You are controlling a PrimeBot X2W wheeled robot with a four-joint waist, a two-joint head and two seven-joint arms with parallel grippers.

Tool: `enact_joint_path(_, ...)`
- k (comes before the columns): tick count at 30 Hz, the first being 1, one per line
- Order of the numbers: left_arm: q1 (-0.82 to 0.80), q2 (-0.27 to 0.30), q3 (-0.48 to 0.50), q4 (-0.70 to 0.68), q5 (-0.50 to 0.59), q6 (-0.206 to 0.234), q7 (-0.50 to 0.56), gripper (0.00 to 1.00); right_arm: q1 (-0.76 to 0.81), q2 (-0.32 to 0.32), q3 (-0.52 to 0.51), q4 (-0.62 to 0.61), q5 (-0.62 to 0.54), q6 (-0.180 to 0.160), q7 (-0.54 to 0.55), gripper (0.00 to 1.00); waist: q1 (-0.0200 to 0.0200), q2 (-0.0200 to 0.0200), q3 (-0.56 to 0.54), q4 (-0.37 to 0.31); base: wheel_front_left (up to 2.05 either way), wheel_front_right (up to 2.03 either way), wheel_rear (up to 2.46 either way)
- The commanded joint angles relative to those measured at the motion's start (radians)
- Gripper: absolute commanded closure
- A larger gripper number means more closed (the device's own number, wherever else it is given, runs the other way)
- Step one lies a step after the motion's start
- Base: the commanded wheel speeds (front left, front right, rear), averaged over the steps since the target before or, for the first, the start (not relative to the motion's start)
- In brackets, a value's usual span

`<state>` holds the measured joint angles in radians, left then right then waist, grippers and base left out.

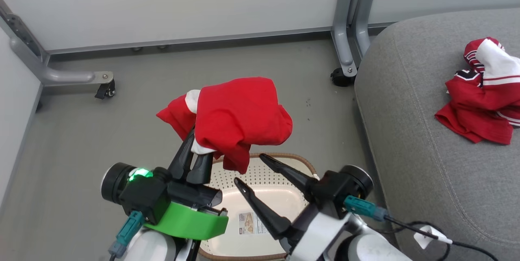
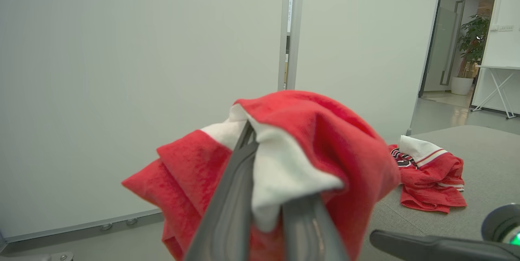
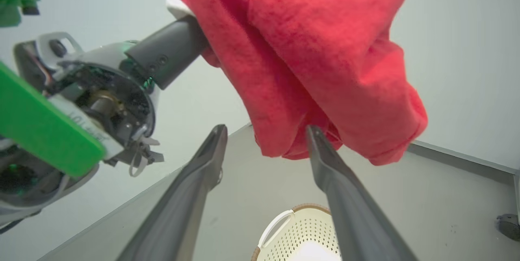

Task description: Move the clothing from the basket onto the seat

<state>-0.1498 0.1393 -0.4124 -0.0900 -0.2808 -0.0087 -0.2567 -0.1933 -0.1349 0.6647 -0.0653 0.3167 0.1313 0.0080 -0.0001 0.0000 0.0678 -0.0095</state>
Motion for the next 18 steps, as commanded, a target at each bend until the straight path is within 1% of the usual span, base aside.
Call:
enact_joint_path(1,-0.016,-0.003,0.001,0.003,0.003,-0.002,-0.005,1.00,-0.039,0.008,0.019,0.023,0.011,-0.001,-0.017,0.00,0.0001,0.0000,0.007,0.008,0.00,0.00,0.00)
enact_joint_path(9,-0.031,-0.006,-0.015,0.011,0.008,-0.009,-0.006,1.00,-0.222,0.045,0.112,0.175,0.057,-0.001,-0.072,0.00,0.0001,0.0000,0.020,0.026,0.00,0.00,0.00)
enact_joint_path(16,-0.035,-0.011,-0.025,0.015,0.004,-0.011,-0.008,1.00,-0.324,0.066,0.144,0.280,0.091,-0.001,-0.122,0.00,0.0001,0.0000,0.028,0.034,0.00,0.00,0.00)
enact_joint_path(17,-0.035,-0.011,-0.026,0.016,0.004,-0.011,-0.008,1.00,-0.334,0.069,0.148,0.292,0.097,-0.001,-0.130,0.56,0.0001,0.0000,0.028,0.034,0.00,0.00,0.00)
enact_joint_path(18,-0.035,-0.011,-0.026,0.016,0.003,-0.011,-0.008,1.00,-0.342,0.071,0.151,0.301,0.101,-0.001,-0.134,0.91,0.0001,0.0000,0.028,0.035,0.00,0.00,0.00)
